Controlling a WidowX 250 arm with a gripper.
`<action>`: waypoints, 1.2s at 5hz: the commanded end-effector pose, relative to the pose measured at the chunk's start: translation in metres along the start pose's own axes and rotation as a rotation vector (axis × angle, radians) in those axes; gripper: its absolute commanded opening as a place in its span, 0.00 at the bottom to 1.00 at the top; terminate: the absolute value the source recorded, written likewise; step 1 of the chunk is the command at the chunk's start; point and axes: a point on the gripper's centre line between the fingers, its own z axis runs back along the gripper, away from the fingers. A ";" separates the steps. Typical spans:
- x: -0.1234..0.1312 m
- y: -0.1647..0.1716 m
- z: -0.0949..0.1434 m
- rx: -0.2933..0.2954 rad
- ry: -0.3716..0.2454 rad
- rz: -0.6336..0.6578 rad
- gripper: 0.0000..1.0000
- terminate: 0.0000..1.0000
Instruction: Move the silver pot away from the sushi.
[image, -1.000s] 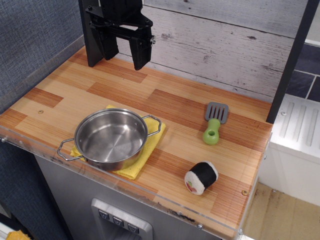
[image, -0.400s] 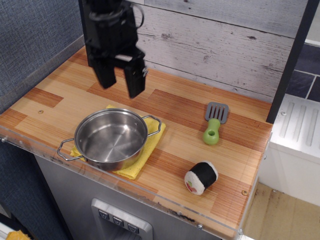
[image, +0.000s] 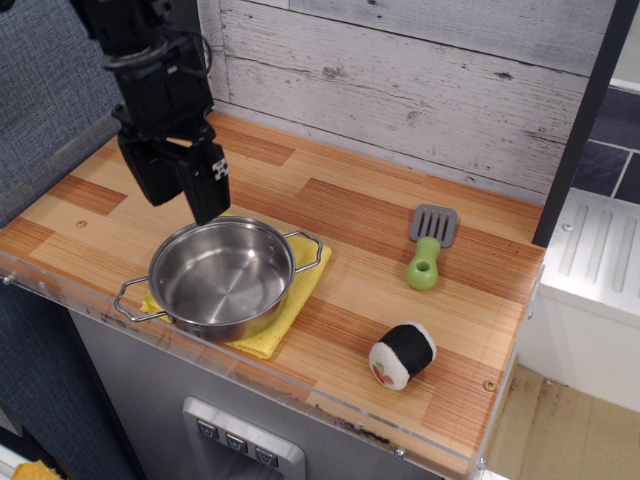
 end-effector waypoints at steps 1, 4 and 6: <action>0.003 0.008 -0.018 0.037 0.048 -0.027 1.00 0.00; 0.007 0.000 -0.042 0.082 0.108 -0.056 0.00 0.00; 0.004 -0.004 -0.029 0.103 0.088 -0.065 0.00 0.00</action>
